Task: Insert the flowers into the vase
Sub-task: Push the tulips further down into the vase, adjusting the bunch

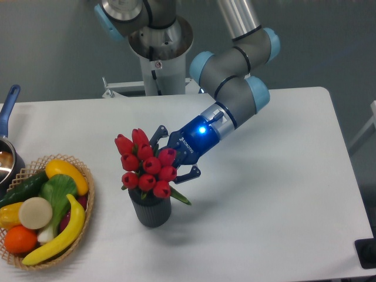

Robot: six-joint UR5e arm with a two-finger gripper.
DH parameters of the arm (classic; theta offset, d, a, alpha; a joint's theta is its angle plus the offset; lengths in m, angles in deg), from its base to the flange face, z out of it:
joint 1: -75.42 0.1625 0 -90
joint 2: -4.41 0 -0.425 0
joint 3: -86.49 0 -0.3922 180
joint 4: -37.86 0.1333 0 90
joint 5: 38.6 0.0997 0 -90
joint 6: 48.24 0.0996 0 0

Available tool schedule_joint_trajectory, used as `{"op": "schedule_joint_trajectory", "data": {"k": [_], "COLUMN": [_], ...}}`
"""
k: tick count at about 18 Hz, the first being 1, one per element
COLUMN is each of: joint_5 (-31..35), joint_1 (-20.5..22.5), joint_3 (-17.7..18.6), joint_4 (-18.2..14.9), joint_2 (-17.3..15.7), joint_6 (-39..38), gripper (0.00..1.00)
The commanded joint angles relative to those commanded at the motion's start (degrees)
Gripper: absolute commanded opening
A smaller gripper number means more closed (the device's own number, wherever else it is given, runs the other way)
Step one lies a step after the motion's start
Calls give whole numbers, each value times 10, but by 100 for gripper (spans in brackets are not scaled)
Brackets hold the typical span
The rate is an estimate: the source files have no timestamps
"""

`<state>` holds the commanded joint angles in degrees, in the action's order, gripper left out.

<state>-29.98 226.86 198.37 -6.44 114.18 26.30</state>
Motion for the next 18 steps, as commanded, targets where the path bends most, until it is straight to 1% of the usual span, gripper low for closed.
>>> {"op": "schedule_joint_trajectory", "data": {"k": [5,6,8,9,10,13,18], "joint_5": [0,0,0,0,0,0,8], "joint_1": [0,0,0,0,0,0,0], "joint_3": [-1,-1,-1,-2,-3,-3,-1], "joint_4": [0,0,0,1,1,1,0], "joint_2": [4,4,4,6,6,8,7], "joint_6": [0,0,2,2,2,2,2], "gripper": [53,55,60,68,69,72,72]}}
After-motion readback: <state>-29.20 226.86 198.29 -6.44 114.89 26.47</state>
